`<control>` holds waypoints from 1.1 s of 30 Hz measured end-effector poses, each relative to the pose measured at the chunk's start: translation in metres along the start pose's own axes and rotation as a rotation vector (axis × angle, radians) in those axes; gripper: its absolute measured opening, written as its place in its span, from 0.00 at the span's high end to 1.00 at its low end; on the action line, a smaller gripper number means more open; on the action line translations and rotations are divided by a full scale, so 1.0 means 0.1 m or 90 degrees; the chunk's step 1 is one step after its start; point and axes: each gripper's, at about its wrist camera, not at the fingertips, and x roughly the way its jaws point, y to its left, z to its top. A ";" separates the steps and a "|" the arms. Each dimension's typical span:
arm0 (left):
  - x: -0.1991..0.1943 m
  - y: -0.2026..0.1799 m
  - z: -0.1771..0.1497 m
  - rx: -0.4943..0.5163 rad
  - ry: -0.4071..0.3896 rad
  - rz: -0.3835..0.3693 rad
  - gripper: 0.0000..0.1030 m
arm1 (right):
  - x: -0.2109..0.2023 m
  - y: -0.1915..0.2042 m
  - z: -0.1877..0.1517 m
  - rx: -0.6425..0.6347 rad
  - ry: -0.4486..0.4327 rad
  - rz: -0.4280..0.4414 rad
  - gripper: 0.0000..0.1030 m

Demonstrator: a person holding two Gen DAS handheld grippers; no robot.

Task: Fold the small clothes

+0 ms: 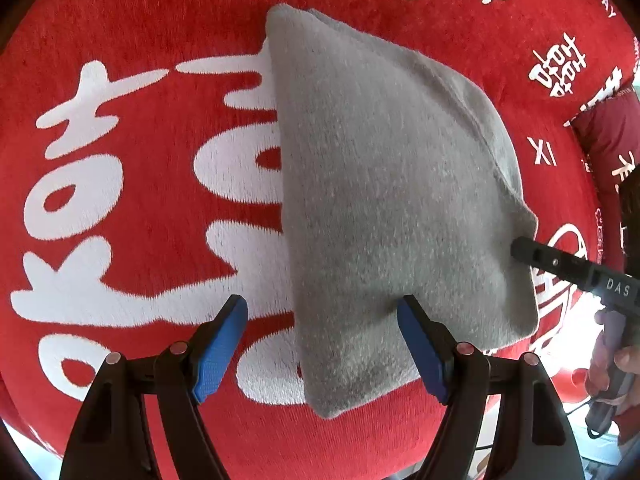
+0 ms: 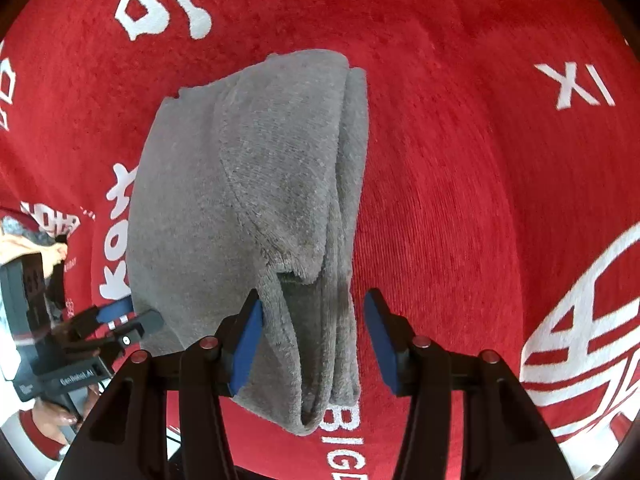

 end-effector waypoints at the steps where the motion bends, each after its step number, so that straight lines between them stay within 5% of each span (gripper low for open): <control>1: 0.00 -0.01 0.01 -0.001 -0.002 0.000 0.24 | 0.00 0.00 0.01 -0.001 0.002 0.000 0.47; 23: 0.08 -0.14 0.21 -0.009 -0.003 -0.006 0.24 | -0.01 -0.04 0.23 -0.021 0.021 0.029 0.45; 33: 0.01 0.02 0.31 -0.021 -0.017 -0.094 0.24 | -0.19 -0.55 0.35 0.090 -0.031 0.175 0.38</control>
